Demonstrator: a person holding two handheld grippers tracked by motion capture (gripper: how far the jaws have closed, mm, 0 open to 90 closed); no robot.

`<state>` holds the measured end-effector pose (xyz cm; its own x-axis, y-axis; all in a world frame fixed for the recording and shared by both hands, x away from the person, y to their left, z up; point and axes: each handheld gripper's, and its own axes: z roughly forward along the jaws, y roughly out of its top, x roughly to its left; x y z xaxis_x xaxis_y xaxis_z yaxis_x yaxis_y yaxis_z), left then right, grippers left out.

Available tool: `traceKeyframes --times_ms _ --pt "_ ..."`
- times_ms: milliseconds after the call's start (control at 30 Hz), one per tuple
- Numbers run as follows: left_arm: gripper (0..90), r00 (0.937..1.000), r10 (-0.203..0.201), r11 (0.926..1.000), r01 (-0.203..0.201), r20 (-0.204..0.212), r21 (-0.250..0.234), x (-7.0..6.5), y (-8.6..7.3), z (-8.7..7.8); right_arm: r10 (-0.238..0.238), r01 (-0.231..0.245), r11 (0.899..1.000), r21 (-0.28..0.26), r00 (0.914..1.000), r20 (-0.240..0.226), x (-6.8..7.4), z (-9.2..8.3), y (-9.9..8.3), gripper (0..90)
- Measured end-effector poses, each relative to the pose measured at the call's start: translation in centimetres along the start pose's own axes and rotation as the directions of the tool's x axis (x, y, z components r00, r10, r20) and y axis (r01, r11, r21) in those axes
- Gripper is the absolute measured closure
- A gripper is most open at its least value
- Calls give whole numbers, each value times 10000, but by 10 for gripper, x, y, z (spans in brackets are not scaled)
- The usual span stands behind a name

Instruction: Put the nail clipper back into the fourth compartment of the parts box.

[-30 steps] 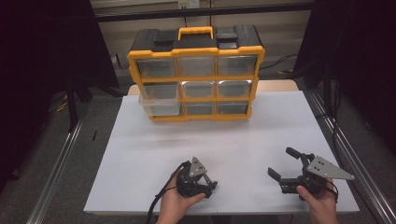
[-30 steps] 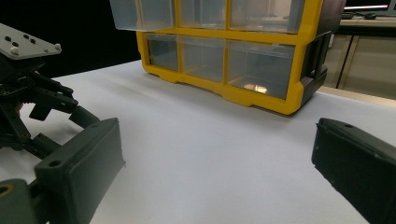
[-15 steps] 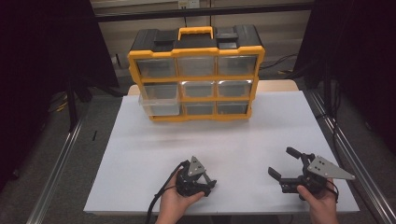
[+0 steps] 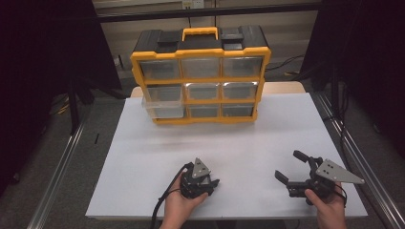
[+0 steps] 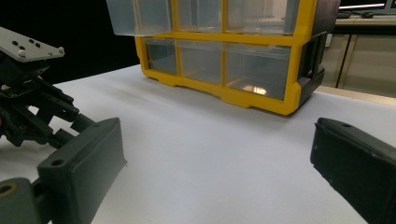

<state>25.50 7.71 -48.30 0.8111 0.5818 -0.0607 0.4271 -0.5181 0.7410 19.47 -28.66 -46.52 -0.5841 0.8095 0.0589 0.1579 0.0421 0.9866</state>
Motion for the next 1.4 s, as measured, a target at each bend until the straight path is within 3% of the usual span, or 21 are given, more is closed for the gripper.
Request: traceKeyframes --times_ms 167,267,467,733,933,1000,1033,1067,1100,1167,1267,1333,1400 --pt "606 9999 107 9999 -107 -64 -52 0 -1 -1 71 -71 10000 -65 10000 -16 -1 0 0 23" --pt "590 9992 -304 9995 305 244 -66 2 -2 -3 101 -101 9999 -23 9999 -52 -1 0 0 23" --pt "552 9990 -425 9991 425 115 -6 -2 -7 -10 201 -201 9998 -91 9998 16 -1 -1 0 23" --pt "539 9996 -260 9993 256 145 266 -7 -13 -20 246 -245 9997 -61 9997 18 -2 -1 -1 23" --pt "598 9980 -568 9980 560 291 290 -6 -15 -24 332 -332 9994 -118 9994 26 -2 -1 -1 23" --pt "620 9984 -508 9978 498 231 430 -7 -13 -23 300 -300 9995 -69 9995 33 -2 -1 -1 23" --pt "633 9992 -397 9974 397 -13 605 -9 -12 -23 292 -291 9996 -68 9996 36 -2 -1 -1 23" --pt "652 9991 -367 9972 353 206 663 -9 -11 -23 343 -343 9994 -75 9994 36 -2 0 -1 23" --pt "673 9998 -211 9966 206 63 804 -9 -10 -23 295 -295 9995 -65 9996 16 -2 -1 -1 23" --pt "743 9996 -271 9970 264 97 722 -7 -10 -22 293 -293 9995 -69 9996 34 -2 -1 -1 23" --pt "774 9956 -888 9936 864 306 723 -3 -9 -22 300 -300 9995 -73 9995 59 -2 -1 -1 23" --pt "777 9969 -743 9937 717 271 859 -2 -8 -23 330 -329 9994 -81 9994 57 -2 -1 -1 23" --pt "779 9952 -933 9932 910 292 722 -2 -7 -21 316 -315 9995 -86 9995 45 -2 -1 -1 23"
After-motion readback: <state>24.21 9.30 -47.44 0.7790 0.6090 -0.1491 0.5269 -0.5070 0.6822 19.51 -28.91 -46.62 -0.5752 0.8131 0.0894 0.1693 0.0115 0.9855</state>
